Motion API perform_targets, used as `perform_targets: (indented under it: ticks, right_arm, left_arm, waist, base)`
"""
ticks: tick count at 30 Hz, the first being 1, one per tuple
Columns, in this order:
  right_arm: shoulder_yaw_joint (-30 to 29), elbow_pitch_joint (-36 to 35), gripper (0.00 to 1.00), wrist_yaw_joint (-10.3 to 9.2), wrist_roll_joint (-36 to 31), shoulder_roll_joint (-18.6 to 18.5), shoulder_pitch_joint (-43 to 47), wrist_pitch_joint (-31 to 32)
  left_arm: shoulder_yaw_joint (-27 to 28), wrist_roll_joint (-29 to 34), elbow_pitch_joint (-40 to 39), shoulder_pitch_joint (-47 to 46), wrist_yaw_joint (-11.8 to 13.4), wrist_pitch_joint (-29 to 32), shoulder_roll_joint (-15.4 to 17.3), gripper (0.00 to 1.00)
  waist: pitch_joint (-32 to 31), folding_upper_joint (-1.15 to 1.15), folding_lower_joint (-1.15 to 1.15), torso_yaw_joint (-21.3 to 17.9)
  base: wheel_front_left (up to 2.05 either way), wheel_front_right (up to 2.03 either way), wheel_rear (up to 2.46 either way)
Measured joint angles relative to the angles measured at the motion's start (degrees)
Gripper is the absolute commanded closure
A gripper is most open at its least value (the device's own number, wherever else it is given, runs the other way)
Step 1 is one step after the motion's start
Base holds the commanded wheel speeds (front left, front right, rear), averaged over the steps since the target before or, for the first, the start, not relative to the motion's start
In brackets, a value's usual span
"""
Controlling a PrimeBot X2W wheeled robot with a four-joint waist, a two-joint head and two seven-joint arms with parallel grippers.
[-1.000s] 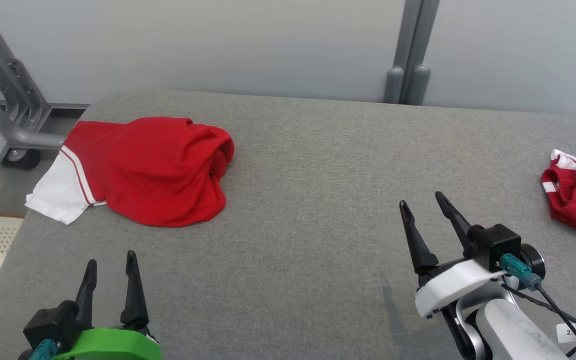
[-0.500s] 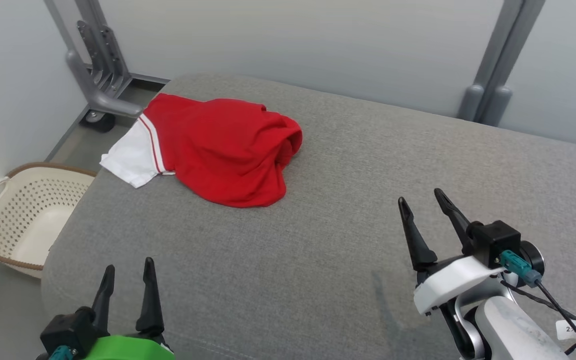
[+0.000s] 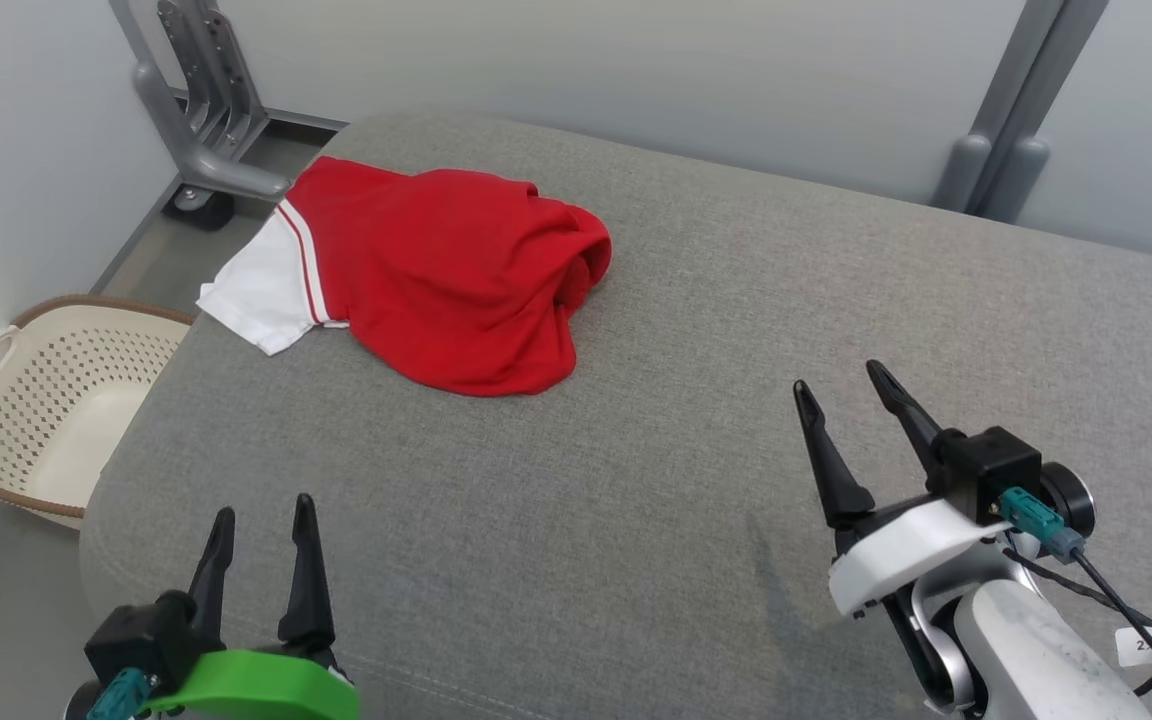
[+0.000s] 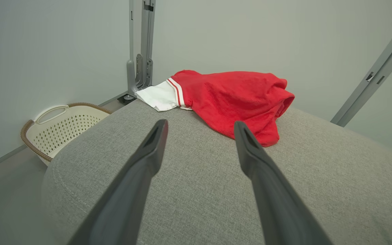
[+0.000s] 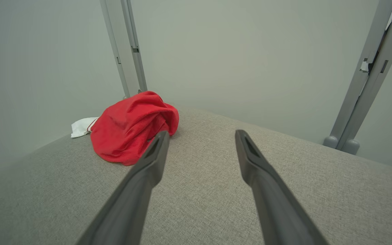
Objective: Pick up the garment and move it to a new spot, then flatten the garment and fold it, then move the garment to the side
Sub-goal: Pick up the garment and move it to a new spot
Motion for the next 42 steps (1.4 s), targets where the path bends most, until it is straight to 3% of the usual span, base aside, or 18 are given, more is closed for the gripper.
perform_targets:
  ticks: [10,22,30,42]
  right_arm:
    - [-1.4,-3.6,0.0,-0.38,-2.2,-1.8,-3.5,1.5]
    - [-2.8,-8.9,0.0,-0.42,-4.6,-3.2,-6.8,3.4]
    - [-3.9,-11.4,0.0,-0.44,-4.7,-4.3,-7.3,4.3]
    - [-6.4,-12.6,0.0,-0.52,-5.0,-4.3,-9.8,3.6]
  left_arm:
    - [-1.2,1.7,0.6,-13.6,-0.5,3.3,1.2,0.0]
    - [1.0,1.4,9.3,-29.7,-0.6,9.6,1.8,0.0]
    - [-0.2,1.3,15.1,-34.7,-0.6,12.1,1.6,0.0]
    - [-0.9,3.9,23.5,-41.7,-1.5,10.8,2.2,0.0]
  waist:
    - [4.8,0.0,0.0,-3.3]
    - [11.8,0.0,0.0,-10.1]
    - [17.6,0.0,0.0,-14.9]
    - [26.1,0.0,0.0,-19.7]
  base:
    - [0.0,0.0,0.0]
    - [0.0,0.0,0.0]
    - [0.0,0.0,0.0]
    - [0.0,0.0,0.0]
